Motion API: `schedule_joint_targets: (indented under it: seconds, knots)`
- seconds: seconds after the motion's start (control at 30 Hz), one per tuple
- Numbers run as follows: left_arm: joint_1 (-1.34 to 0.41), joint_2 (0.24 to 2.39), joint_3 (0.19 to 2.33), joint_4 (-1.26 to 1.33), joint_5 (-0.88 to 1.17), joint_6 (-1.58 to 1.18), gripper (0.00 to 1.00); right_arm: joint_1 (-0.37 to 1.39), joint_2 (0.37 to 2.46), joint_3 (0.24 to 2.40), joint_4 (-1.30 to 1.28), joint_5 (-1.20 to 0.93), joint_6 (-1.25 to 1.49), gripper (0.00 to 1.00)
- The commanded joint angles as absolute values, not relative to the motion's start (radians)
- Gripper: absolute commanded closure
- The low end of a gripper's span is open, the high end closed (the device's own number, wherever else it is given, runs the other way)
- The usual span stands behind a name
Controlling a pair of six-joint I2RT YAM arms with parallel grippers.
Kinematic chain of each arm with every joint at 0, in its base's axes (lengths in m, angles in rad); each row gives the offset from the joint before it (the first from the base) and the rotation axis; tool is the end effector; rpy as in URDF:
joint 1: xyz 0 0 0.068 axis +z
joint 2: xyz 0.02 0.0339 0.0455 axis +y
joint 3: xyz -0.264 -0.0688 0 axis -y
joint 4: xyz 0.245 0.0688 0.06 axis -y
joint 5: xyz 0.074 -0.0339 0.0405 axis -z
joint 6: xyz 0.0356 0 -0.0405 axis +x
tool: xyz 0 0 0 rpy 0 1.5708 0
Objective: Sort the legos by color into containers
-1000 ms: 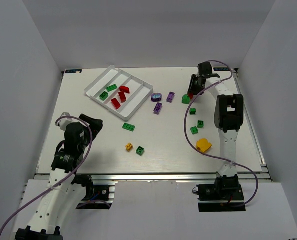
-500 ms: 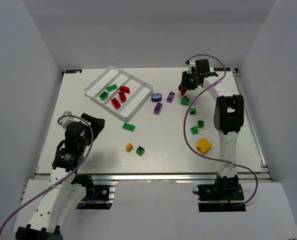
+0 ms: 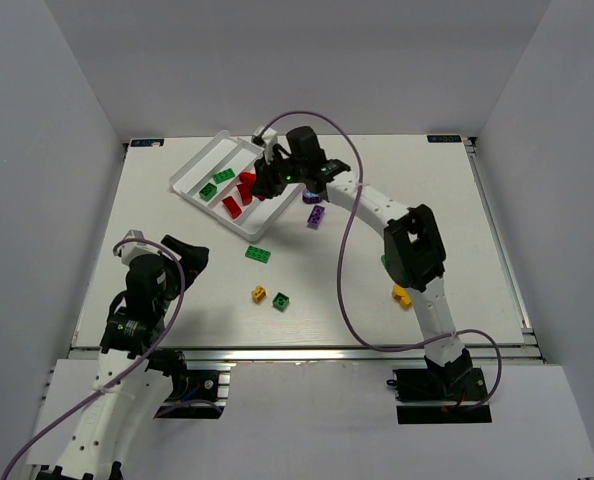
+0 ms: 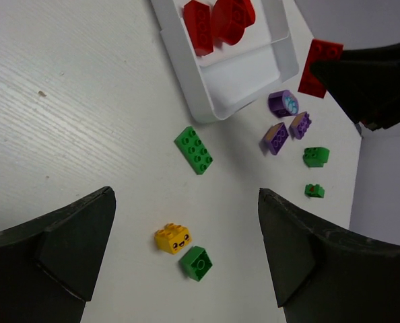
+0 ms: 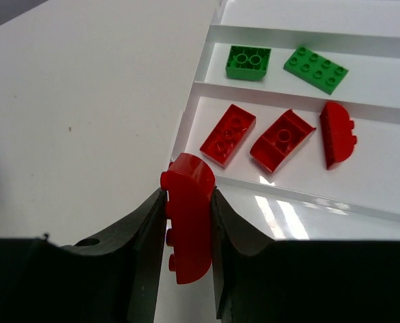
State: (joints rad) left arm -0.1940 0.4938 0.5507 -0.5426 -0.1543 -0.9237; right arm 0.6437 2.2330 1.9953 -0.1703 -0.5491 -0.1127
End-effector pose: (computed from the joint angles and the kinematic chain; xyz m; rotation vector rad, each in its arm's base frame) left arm 0.1240 -0.0188 0.2615 -0.8371 1.9186 -0.5314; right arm 0.4131 0.3332 0.2809 -1.0762 1.7119 0.8833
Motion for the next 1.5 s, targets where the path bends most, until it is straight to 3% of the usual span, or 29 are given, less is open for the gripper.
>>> schedule_joint_targets:
  seconds: [0.0,0.33,0.63,0.77,0.83,0.97,1.07,1.33,1.37,1.43,1.47]
  knots:
    - [-0.193,0.483,0.589,-0.623,-0.149,-0.876,0.05,0.658,2.286,2.016,-0.008,-0.465,-0.012,1.0]
    - [-0.195,0.411,0.615,-0.726,-0.164,-0.867,0.04,0.695,2.482,2.195,0.247,-0.164,0.005,1.0]
    - [-0.193,0.471,0.63,-0.724,-0.135,-0.847,0.04,0.692,2.582,2.237,0.337,-0.138,-0.041,1.0]
    - [-0.193,0.485,0.627,-0.698,-0.127,-0.847,0.04,0.683,2.579,2.195,0.342,-0.135,-0.04,0.89]
    - [-0.193,0.492,0.621,-0.683,-0.123,-0.848,0.04,0.683,2.58,2.184,0.344,-0.133,-0.043,0.74]
    - [-0.193,0.511,0.621,-0.664,-0.104,-0.842,0.04,0.681,2.595,2.192,0.347,-0.129,-0.049,0.61]
    - [-0.193,0.531,0.632,-0.65,-0.078,-0.833,0.04,0.681,2.597,2.195,0.345,-0.13,-0.052,0.54]
    - [-0.193,0.584,0.661,-0.621,-0.037,-0.844,0.06,0.669,2.528,2.16,0.324,-0.136,-0.071,0.49]
    - [-0.195,0.597,0.67,-0.617,-0.032,-0.851,0.06,0.663,2.508,2.155,0.307,-0.153,-0.081,0.42]
    - [-0.193,0.652,0.686,-0.595,-0.002,-0.868,0.09,0.647,2.424,2.126,0.231,-0.21,-0.138,0.11]
    - [-0.193,0.672,0.686,-0.586,0.021,-0.873,0.11,0.641,2.389,2.109,0.198,-0.234,-0.165,0.11]
